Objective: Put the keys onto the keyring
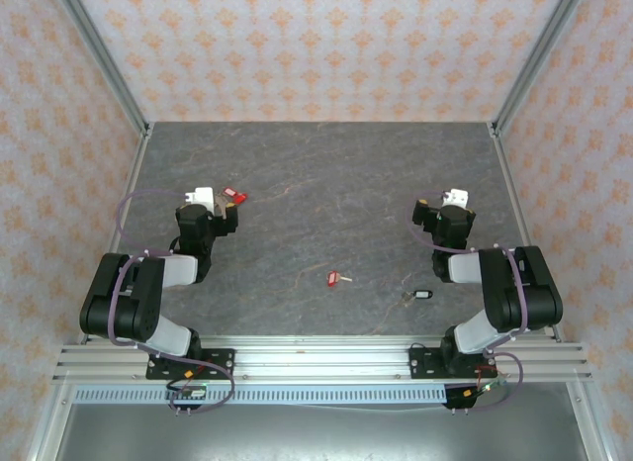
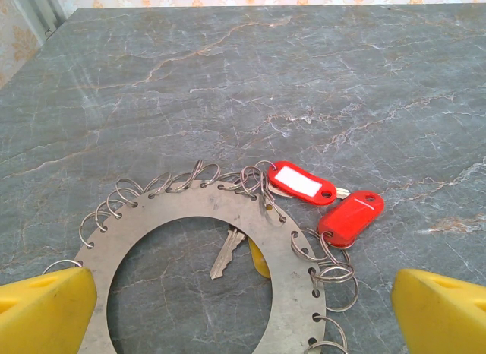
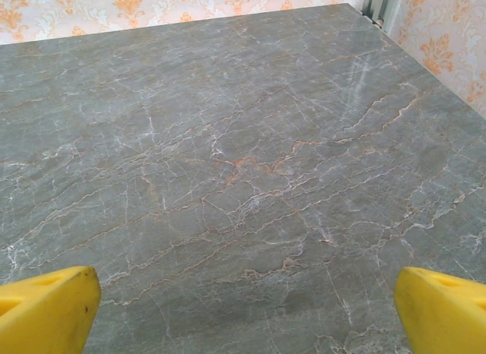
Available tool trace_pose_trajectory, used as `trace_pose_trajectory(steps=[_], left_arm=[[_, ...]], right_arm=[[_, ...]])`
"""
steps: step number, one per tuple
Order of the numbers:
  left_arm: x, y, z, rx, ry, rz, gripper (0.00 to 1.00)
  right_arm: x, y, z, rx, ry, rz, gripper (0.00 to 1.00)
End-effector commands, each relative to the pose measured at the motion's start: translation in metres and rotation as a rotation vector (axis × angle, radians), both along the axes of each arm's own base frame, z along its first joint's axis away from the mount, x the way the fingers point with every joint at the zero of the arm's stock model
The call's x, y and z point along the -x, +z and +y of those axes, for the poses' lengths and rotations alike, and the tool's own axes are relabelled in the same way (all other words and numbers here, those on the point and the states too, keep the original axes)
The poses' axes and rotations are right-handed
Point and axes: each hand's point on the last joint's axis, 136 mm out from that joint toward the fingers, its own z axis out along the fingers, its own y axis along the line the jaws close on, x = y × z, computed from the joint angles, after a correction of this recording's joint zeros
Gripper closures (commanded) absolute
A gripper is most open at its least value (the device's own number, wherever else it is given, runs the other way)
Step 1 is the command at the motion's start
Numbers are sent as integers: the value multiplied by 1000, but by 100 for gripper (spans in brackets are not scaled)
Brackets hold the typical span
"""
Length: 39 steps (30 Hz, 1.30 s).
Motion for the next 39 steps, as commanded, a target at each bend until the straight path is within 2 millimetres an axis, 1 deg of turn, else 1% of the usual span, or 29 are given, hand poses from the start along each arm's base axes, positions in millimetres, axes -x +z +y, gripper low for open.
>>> trace_pose_trajectory(steps=[1, 10, 13, 17, 19, 21, 22, 25, 26, 28, 30, 33, 34, 36, 37, 39], left_arm=[[-7, 8, 0, 0, 2, -21, 0], [-7, 7, 0, 2, 3, -20, 0], [-6, 10, -3, 1, -12, -21, 0], [-2, 21, 5, 5, 36, -34, 0], [2, 29, 8, 7, 57, -43, 0], [6, 37, 13, 18, 87, -36, 0], [7, 40, 14, 28, 97, -30, 0], [14, 53, 18, 100, 158, 13, 0], [16, 57, 17, 127, 172, 46, 0], [20, 62, 20, 195, 234, 97, 0], [15, 63, 5, 250, 170, 143, 0], [7, 61, -6, 324, 152, 198, 0], [5, 57, -8, 335, 149, 231, 0], [-2, 48, -10, 353, 166, 305, 2], [-6, 44, -10, 362, 165, 333, 4], [-12, 35, -9, 377, 177, 381, 9]], right_arm=[[0, 6, 2, -9, 15, -26, 1], [-2, 5, -3, -12, -17, -16, 1], [5, 9, -5, -15, -29, -52, 1], [13, 24, -10, -19, -52, -104, 1], [15, 35, -14, -26, -87, -84, 1], [19, 43, -24, -60, -165, -6, 1], [19, 49, -24, -78, -178, 12, 1], [30, 50, -20, -157, -199, 123, 1], [34, 51, -15, -206, -201, 155, 1], [40, 45, -1, -332, -189, 218, 1], [46, 45, 19, -513, -163, 226, 1], [46, 43, 43, -717, -93, 165, 1], [43, 46, 48, -767, -70, 131, 3], [39, 55, 66, -862, 14, 110, 12], [38, 59, 73, -885, 50, 118, 14], [37, 63, 85, -911, 92, 144, 22]])
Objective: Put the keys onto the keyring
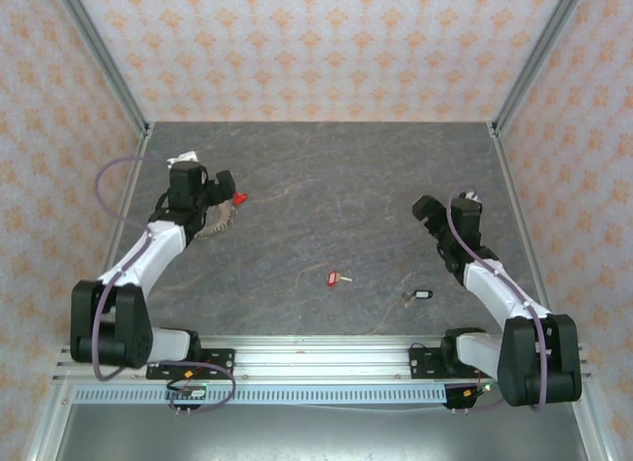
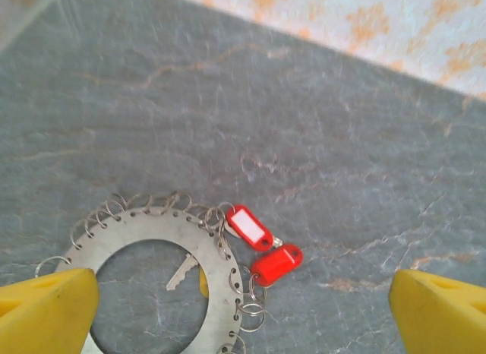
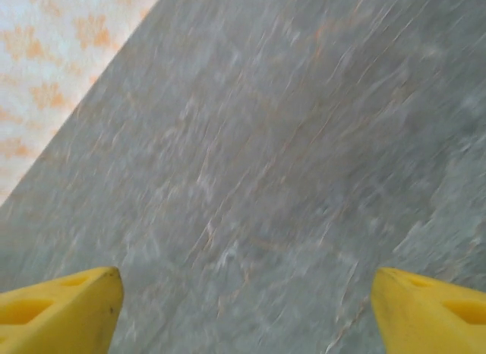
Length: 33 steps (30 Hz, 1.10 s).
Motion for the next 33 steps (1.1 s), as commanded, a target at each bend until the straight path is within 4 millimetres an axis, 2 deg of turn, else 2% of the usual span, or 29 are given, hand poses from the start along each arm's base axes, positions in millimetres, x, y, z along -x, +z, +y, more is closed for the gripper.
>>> trace_pose_trajectory(steps=[1, 5, 7, 12, 15, 20, 25, 33], left_arm=[[10, -34, -1, 80, 25, 187, 13], [4, -55, 1, 112, 55, 271, 28], [3, -64, -2, 131, 48, 293, 31], [5, -81, -3, 137, 54, 325, 33], [3, -90, -11, 160, 11, 339, 34], [5, -112, -17, 186, -15, 385, 35], [7, -118, -24, 217, -38, 395, 36], [17, -134, -36, 259, -73, 437, 39]], right_arm=[[-11, 35, 34, -182, 102, -77, 26], [-9, 46, 46, -175, 156, -91, 31], [-9, 49, 51, -172, 170, -100, 32], [-8, 54, 63, -165, 209, -97, 32], [-9, 56, 76, -166, 259, -105, 27], [-11, 41, 104, -192, 373, -20, 27], [-11, 34, 113, -190, 390, 8, 27], [-11, 30, 113, -188, 384, 22, 27]])
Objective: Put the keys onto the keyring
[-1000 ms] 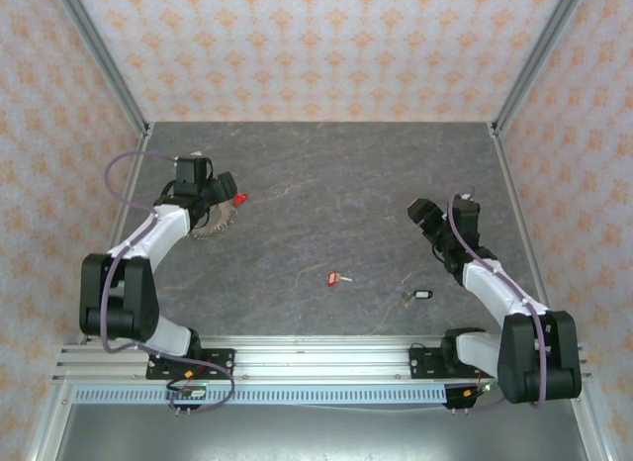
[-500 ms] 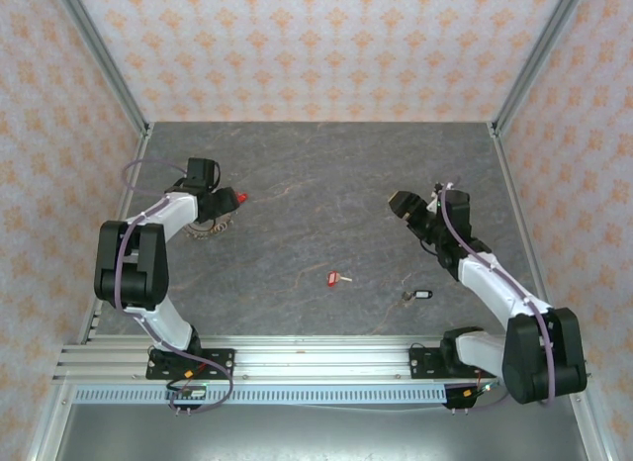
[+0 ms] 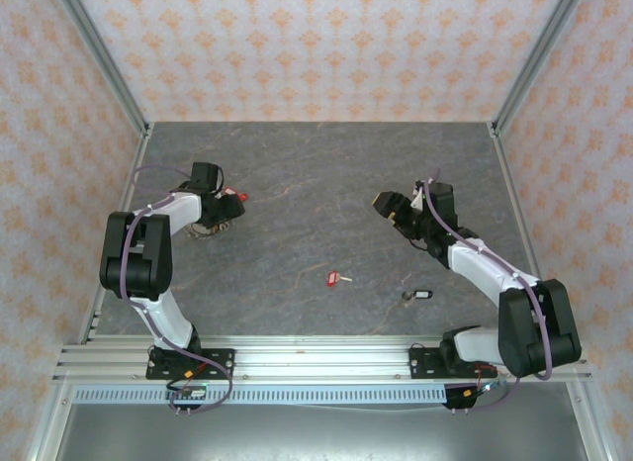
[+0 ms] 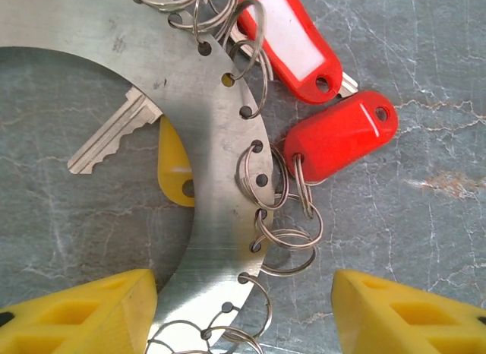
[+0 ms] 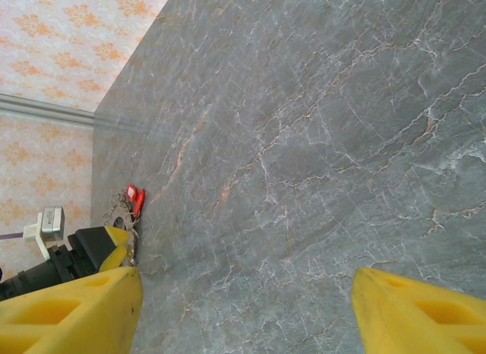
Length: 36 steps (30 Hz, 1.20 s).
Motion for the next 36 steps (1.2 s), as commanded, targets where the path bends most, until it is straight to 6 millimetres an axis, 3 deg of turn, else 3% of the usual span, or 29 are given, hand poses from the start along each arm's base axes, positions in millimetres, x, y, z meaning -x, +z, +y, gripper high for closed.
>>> trace_pose_trajectory(steps=[1, 9, 15, 20, 23, 25, 27, 29, 33, 36], left_arm=[[11, -16, -13, 49, -33, 39, 40], [37, -15, -68, -5, -181, 35, 46], [61, -17, -136, 61, -357, 23, 52], [95, -23, -183, 38, -528, 44, 54], [115, -14, -217, 88, -648, 21, 57], [124, 3, -234, 98, -711, -29, 59], [124, 26, -236, 92, -711, -104, 56], [121, 48, -223, 62, -650, -177, 49], [116, 83, -177, -38, -462, -310, 34], [120, 91, -141, -47, -327, -349, 28]], right_arm=[[-3, 7, 4, 1, 14, -16, 27], [-3, 0, 16, 2, 72, 5, 27], [-5, -15, 16, 23, 77, 52, 29], [-2, -22, 18, 35, 103, 74, 33], [2, -28, 18, 41, 114, 91, 37], [5, -28, 24, 23, 143, 95, 41], [11, -27, 35, 4, 189, 93, 43], [19, -28, 44, 19, 229, 91, 43], [31, -31, 64, 62, 289, 80, 44], [38, -36, 82, 89, 343, 82, 46]])
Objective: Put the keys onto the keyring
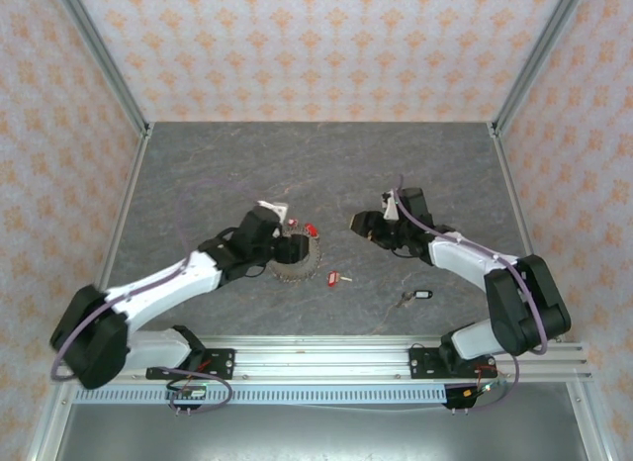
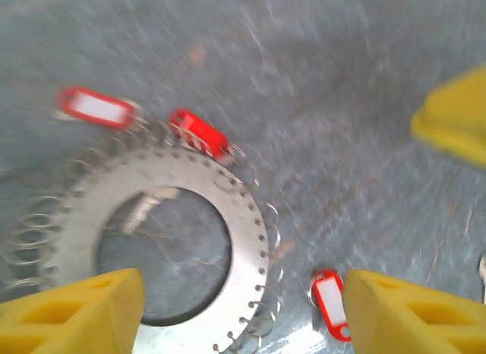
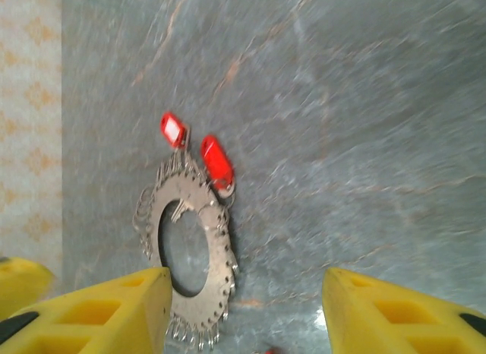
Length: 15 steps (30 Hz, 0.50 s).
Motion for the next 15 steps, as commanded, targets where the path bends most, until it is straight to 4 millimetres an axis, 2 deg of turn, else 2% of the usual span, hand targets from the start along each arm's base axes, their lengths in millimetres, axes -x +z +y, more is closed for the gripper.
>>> trace_pose_trajectory(steps=[1, 3, 6, 12, 15], left_arm=[[3, -14, 56, -25, 241, 25, 27], [6, -21, 68, 30, 289, 61, 26], [9, -32, 73, 79, 310, 119, 27], [3, -45, 56, 169, 306, 181, 31], [-2, -52, 54, 177, 321, 202, 34]], right_arm=[[1, 2, 20, 34, 68, -28, 47], [3, 1, 31, 47, 102, -29, 49], [1, -2, 45, 58, 129, -36, 50], [-2, -10, 57, 63, 154, -14, 52], [-1, -11, 64, 45, 166, -1, 52]])
